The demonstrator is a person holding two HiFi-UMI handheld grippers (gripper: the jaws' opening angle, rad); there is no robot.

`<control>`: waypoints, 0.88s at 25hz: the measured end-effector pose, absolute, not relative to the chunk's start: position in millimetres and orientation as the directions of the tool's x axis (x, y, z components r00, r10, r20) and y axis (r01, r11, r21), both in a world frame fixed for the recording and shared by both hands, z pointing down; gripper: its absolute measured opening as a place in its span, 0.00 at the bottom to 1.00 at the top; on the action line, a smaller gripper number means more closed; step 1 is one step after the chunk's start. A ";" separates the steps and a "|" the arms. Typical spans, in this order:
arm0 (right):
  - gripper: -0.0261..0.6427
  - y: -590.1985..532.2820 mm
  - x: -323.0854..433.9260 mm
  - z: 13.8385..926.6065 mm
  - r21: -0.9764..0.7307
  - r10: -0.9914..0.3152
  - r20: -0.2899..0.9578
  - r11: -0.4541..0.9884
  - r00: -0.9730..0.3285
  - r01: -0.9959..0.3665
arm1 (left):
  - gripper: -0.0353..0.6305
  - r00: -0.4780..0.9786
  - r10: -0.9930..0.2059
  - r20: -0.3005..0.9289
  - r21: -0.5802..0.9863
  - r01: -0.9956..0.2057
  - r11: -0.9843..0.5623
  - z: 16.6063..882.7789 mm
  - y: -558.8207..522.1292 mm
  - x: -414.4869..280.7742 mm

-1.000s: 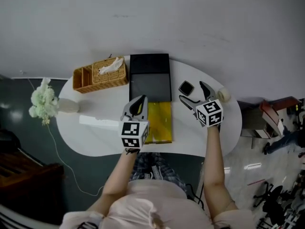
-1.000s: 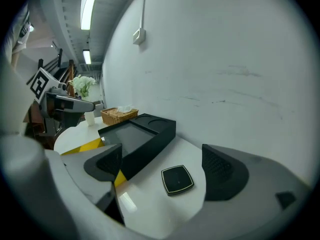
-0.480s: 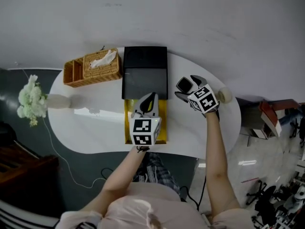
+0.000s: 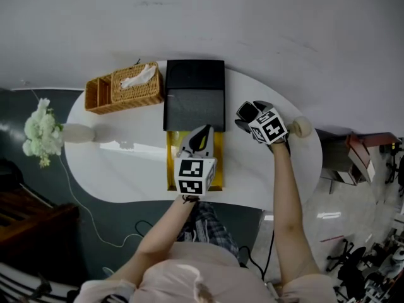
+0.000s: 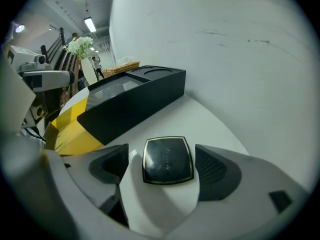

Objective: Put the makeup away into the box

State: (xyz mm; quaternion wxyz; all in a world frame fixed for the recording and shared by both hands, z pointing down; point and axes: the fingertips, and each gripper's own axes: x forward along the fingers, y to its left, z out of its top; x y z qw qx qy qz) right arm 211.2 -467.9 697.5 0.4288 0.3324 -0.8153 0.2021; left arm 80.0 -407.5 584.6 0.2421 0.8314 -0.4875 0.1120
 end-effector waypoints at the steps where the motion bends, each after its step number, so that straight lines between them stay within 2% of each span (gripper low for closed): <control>1: 0.67 -467.2 212.3 699.7 -0.043 -0.368 0.837 0.694 -0.405 -0.719 | 0.09 0.503 -0.755 0.421 0.294 -0.863 -0.411 583.8 -406.8 80.5; 2: 0.65 -466.8 213.7 701.3 -0.033 -0.370 0.840 0.694 -0.396 -0.719 | 0.09 0.505 -0.754 0.420 0.295 -0.862 -0.413 583.3 -406.0 80.6; 4: 0.53 -466.5 216.0 702.1 0.003 -0.381 0.846 0.702 -0.373 -0.712 | 0.09 0.507 -0.753 0.420 0.294 -0.861 -0.415 583.1 -404.6 79.5; 15: 0.51 -462.4 218.2 692.9 0.064 -0.441 0.837 0.667 -0.324 -0.742 | 0.09 0.500 -0.759 0.418 0.299 -0.864 -0.404 580.8 -403.1 68.1; 22: 0.51 -451.8 214.3 644.7 0.090 -0.521 0.783 0.634 -0.339 -0.768 | 0.09 0.505 -0.765 0.401 0.291 -0.862 -0.416 567.4 -399.0 64.9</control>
